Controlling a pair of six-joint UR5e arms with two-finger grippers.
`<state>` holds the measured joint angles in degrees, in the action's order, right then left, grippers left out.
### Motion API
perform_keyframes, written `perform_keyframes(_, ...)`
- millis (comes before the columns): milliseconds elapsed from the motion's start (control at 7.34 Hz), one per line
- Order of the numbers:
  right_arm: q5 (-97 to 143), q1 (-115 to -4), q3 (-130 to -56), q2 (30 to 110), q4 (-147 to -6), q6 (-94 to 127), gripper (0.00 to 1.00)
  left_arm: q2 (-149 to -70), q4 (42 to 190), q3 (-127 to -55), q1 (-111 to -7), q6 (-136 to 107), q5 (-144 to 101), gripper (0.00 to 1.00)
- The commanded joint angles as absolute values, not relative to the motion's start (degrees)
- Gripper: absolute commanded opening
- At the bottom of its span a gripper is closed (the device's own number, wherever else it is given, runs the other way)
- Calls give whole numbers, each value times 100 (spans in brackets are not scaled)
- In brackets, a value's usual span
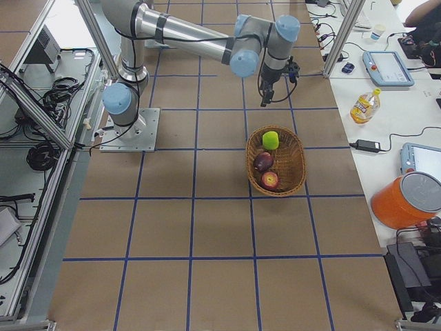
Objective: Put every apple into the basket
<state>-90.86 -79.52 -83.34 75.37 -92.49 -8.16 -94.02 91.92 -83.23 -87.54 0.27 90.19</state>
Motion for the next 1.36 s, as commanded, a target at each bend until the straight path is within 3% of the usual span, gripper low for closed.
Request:
perform_keyframes(0, -9079, -8864, -8367, 8320, -8632, -37, 100, -9369, 9211, -8323, -8754, 26, 9035, 100)
perform_keyframes(272, -9062, -9306, -8559, 8717, -8394, -26, 100, -9369, 9211, -8332, -8745, 26, 9035, 100)
perform_keyframes(1225, -9053, -8824, -8850, 8991, -8393, 457, 100, -9291, 9211, -8516, -8745, 26, 9035, 100)
